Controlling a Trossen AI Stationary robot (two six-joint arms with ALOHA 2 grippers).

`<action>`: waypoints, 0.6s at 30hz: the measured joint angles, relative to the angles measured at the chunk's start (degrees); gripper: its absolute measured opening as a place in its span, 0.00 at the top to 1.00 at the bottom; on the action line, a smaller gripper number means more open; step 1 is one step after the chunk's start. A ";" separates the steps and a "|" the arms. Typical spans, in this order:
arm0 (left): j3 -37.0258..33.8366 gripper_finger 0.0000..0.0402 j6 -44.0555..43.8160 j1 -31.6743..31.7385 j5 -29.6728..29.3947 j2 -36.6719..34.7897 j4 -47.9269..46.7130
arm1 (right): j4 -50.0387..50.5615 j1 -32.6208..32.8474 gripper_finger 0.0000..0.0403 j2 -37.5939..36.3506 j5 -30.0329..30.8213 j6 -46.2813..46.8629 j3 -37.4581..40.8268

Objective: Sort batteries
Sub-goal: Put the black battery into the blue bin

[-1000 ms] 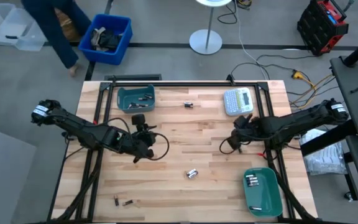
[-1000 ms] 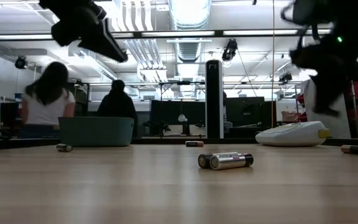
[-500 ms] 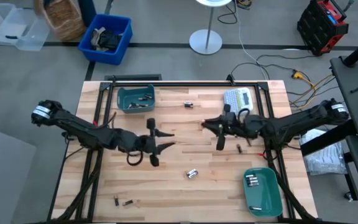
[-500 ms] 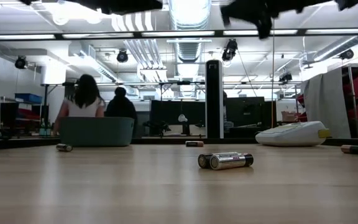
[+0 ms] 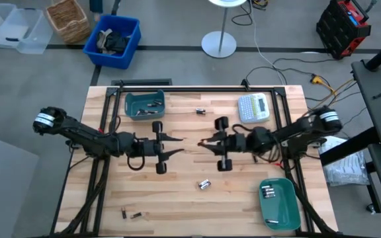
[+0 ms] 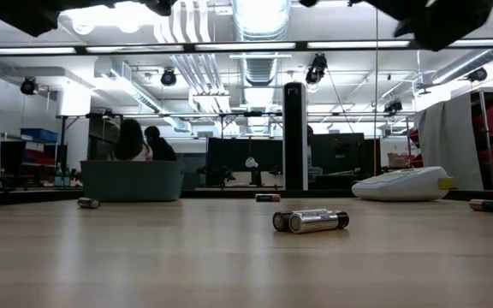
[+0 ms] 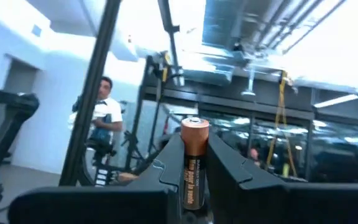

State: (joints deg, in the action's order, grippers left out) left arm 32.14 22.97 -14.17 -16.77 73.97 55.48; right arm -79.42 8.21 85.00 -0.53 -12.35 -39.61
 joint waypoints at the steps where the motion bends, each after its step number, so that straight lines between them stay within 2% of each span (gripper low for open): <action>1: 0.26 0.68 -0.41 0.02 0.02 0.00 -0.02 | -0.49 0.00 0.91 1.64 -0.94 -0.72 -1.39; 7: 1.59 0.68 -3.15 0.04 1.86 0.00 -0.10 | -0.52 -0.15 0.91 9.59 -3.77 -2.71 -10.29; 13: 1.54 0.68 -3.56 0.04 3.15 0.00 -0.11 | -0.26 -1.02 0.91 13.46 -8.26 -0.44 -15.34; 18: 1.99 0.68 -3.89 0.02 8.78 0.00 -0.04 | 1.74 -1.84 0.91 14.54 -8.71 0.01 -16.42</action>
State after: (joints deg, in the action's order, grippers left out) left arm 34.13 19.08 -14.15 -7.99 73.97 55.44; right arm -77.68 6.37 99.54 -9.23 -12.34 -56.03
